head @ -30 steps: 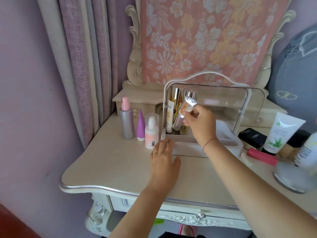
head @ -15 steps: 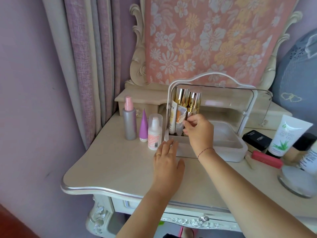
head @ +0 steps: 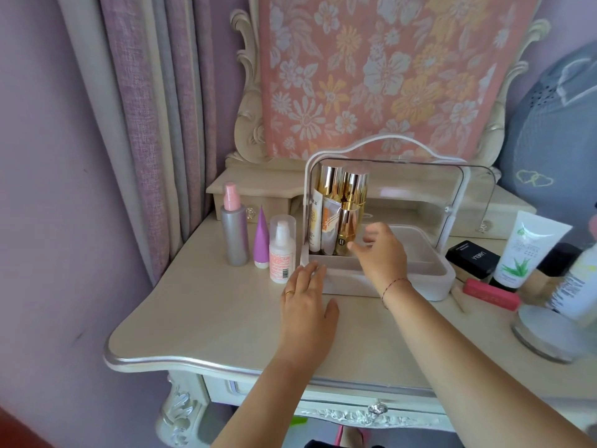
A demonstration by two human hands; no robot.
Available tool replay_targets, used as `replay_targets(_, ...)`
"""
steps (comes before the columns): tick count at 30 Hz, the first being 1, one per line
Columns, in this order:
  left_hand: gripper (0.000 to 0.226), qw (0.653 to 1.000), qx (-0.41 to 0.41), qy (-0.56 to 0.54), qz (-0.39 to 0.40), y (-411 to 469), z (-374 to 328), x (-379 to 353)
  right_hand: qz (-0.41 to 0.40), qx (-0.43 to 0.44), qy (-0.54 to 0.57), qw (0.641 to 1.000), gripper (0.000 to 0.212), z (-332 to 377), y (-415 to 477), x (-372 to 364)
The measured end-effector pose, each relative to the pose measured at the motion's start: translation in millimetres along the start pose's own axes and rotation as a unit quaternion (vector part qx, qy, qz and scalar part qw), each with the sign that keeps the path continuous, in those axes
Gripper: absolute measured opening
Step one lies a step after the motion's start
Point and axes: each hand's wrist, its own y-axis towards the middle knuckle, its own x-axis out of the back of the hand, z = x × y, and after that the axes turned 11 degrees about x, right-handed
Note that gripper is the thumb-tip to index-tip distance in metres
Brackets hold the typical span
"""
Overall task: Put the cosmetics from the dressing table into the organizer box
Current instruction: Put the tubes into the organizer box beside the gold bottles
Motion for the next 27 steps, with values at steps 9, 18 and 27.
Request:
replay_targets(9,0.054,1.000,-0.005,0.002,-0.001,-0.1,-0.7,-0.4,0.044,0.025,0.020,0.999,0.017,3.1,8.0,-5.1)
replay_targets(18,0.055,1.000,-0.005,0.003,-0.008,-0.4,-1.6,-0.7,0.074,0.033,-0.004,0.997,0.019,-6.4,17.1,-6.2)
replay_targets(27,0.055,1.000,0.001,0.000,0.007,-0.3,-1.4,0.0,0.145,0.028,-0.014,0.989,0.019,-4.8,18.8,-6.6)
